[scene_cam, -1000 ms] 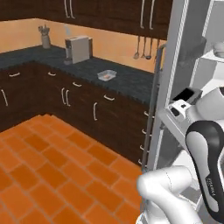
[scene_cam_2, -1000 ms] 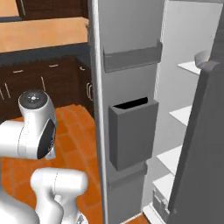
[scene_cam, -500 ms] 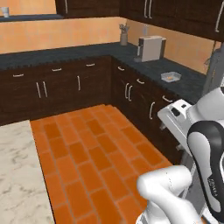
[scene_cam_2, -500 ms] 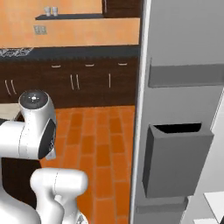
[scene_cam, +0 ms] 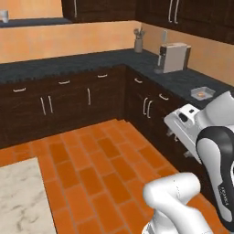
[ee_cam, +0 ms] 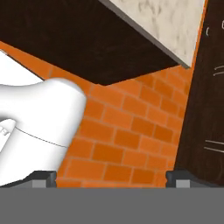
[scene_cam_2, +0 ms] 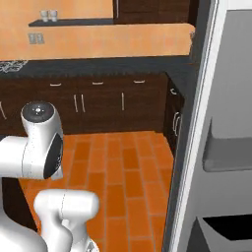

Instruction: Take the meat container that has the shrimp and place it on the second highest rack of the freezer. Then take the vegetable container that has the lemon and onion and place it on the highest rack of the freezer.

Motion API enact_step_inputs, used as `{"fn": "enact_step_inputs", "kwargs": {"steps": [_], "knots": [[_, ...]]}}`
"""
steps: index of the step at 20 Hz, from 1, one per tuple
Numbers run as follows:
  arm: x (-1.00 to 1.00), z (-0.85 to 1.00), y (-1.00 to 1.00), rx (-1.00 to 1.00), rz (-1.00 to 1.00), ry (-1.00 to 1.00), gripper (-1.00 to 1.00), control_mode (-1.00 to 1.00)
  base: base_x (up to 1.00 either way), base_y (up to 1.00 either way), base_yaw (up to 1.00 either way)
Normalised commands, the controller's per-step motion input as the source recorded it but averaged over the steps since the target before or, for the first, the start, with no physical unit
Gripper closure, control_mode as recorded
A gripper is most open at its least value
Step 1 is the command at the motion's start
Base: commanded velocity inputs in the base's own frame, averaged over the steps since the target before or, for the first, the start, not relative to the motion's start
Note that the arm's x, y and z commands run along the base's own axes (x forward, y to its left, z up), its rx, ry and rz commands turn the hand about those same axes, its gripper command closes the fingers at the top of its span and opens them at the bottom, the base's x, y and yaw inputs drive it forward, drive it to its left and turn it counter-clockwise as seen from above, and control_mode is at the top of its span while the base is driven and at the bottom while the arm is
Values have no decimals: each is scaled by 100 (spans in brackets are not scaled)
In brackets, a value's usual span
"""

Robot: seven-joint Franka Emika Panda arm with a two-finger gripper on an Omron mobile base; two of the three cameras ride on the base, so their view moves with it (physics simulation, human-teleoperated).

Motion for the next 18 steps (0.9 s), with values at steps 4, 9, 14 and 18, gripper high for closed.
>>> {"fn": "enact_step_inputs", "kwargs": {"steps": [4, 9, 14, 18], "knots": [[0, 0, 0, 0, 0, 0, -100, 100, 100, 63, -55], [0, 0, 0, 0, 0, 0, -100, 100, 100, 79, -66], [0, 0, 0, 0, 0, 0, -100, 100, 99, 75, -71], [0, 0, 0, 0, 0, 0, -100, 100, 89, 65, -78]]}}
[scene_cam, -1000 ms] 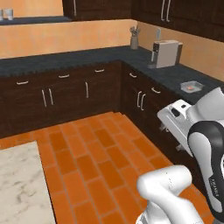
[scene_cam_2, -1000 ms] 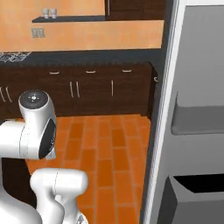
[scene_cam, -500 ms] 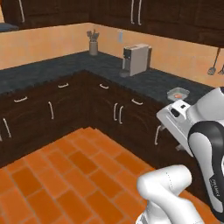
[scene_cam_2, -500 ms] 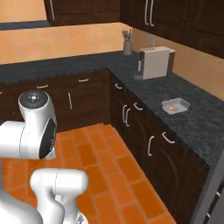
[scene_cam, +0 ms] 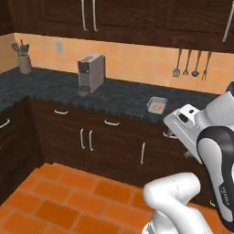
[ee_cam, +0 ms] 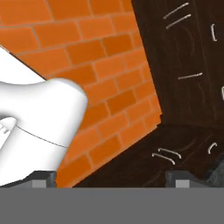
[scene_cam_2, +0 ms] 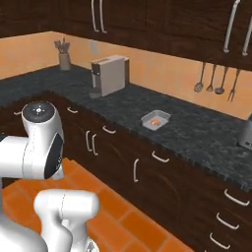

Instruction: Take the meat container that has the shrimp and place it on the second highest rack of the freezer. Then take the vegetable container that has the lemon and onion and place it on the highest rack of the freezer.

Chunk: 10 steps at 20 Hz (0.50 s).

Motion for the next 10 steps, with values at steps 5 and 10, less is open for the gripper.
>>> {"fn": "enact_step_inputs", "kwargs": {"steps": [5, 10], "knots": [[0, 0, 0, 0, 0, 0, -100, 100, 98, 75, -71], [0, 0, 0, 0, 0, 0, -100, 100, 93, 69, -76]]}}
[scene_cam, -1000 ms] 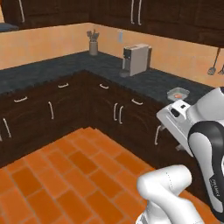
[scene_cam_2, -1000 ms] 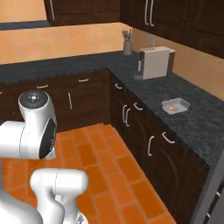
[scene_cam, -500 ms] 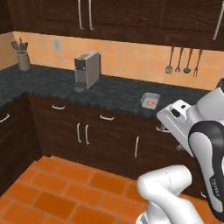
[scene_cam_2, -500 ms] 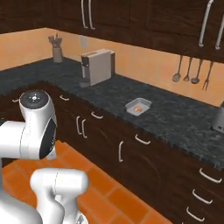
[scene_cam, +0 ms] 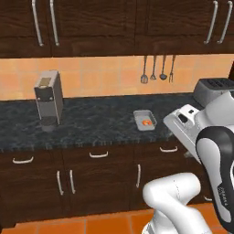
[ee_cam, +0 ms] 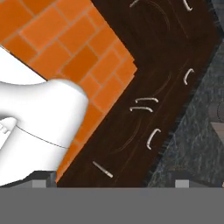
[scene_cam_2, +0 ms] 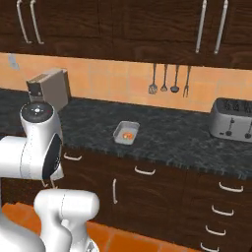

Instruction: Take the meat container that has the shrimp and place it on the second highest rack of the freezer. Then take the vegetable container that has the lemon and onion and place it on the highest rack of the freezer.

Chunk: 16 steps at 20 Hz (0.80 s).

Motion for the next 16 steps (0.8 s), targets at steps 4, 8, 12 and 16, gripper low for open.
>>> {"fn": "enact_step_inputs", "kwargs": {"steps": [4, 8, 12, 16], "knots": [[0, 0, 0, 0, 0, 0, -100, 100, 96, 75, -73], [0, 0, 0, 0, 0, 0, -100, 100, 77, 57, -61], [16, -4, 8, -2, -26, 2, -100, -100, 14, 11, -14], [0, -52, -55, 0, 7, 22, -100, -100, 0, 0, 0]]}}
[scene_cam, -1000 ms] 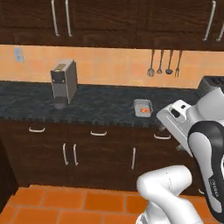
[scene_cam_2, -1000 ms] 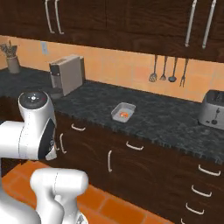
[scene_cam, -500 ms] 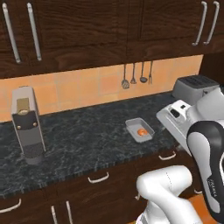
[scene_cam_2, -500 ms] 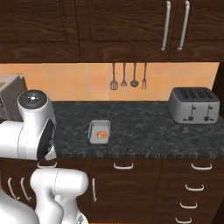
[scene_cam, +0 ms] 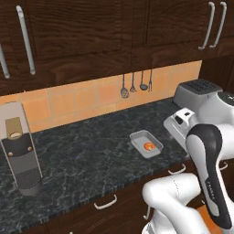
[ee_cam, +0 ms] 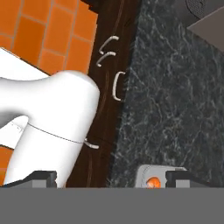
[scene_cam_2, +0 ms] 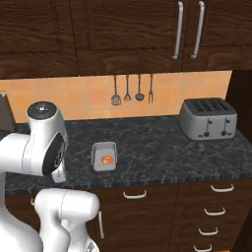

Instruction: Take the meat container that has the shrimp and place it on the second highest rack of the freezer. Then take the vegetable container that has the lemon and onion and place it on the highest rack of the freezer.

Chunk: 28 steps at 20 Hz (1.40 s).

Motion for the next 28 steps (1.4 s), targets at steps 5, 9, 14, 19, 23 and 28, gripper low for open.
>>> {"fn": "enact_step_inputs", "kwargs": {"steps": [5, 9, 14, 19, 23, 28], "knots": [[52, -83, -74, 0, 20, 35, -100, -100, 0, 0, 0], [100, -60, 3, -5, 0, 26, -100, -100, 0, 0, 0], [100, -59, 18, -9, -11, 15, -100, -100, 0, 0, 0], [100, -66, 8, -9, -12, 0, -100, -100, 0, 0, 0], [95, -69, 6, -8, -10, 0, -100, -100, 0, 0, 0], [79, -65, 1, -5, -7, 0, -100, -100, 0, 0, 0]]}}
